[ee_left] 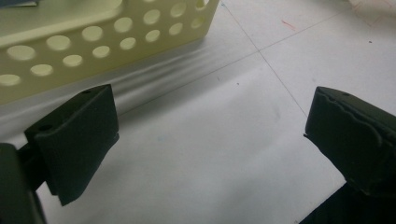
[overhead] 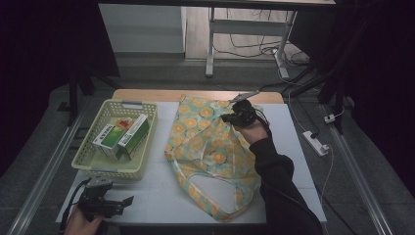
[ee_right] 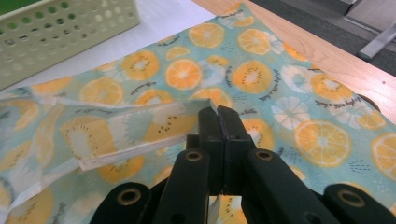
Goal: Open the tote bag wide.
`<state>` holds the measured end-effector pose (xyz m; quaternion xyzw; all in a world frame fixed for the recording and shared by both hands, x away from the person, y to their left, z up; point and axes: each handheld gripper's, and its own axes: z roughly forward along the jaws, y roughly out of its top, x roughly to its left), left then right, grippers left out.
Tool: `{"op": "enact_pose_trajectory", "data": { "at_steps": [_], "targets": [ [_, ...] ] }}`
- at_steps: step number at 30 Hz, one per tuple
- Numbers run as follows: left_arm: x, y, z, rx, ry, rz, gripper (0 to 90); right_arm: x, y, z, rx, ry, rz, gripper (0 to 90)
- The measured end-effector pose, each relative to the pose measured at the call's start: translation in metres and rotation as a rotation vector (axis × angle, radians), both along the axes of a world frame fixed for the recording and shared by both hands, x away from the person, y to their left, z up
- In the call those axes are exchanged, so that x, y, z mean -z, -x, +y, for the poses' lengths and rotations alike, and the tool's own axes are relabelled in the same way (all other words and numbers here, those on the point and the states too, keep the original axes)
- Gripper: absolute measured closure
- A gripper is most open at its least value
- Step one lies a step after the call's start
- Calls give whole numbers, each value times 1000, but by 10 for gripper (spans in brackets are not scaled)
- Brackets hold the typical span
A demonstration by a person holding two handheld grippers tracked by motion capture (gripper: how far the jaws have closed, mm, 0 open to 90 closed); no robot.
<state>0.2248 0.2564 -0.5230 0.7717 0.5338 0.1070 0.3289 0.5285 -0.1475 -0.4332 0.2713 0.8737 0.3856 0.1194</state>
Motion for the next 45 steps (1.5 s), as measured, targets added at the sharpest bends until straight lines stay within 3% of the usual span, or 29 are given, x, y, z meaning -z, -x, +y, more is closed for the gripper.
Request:
{"op": "enact_pose_trajectory", "data": {
  "at_steps": [5,13,22,26,32,42,45],
  "targets": [
    [0,0,0,1,0,0,31,11,-10,1,23,4,5,896],
    [0,0,0,3,0,0,32,43,-19,5,42,43,29,896],
    [0,0,0,4,-1,-2,32,74,-19,5,43,78,78,890],
    [0,0,0,1,0,0,32,83,-16,5,42,97,95,847],
    [0,0,0,0,0,1,33,75,-10,2,52,22,114,659],
    [0,0,0,0,0,0,33,45,13,1,4,-38,52,392],
    [0,0,0,1,0,0,33,40,18,1,-12,-64,83,308]
  ]
}}
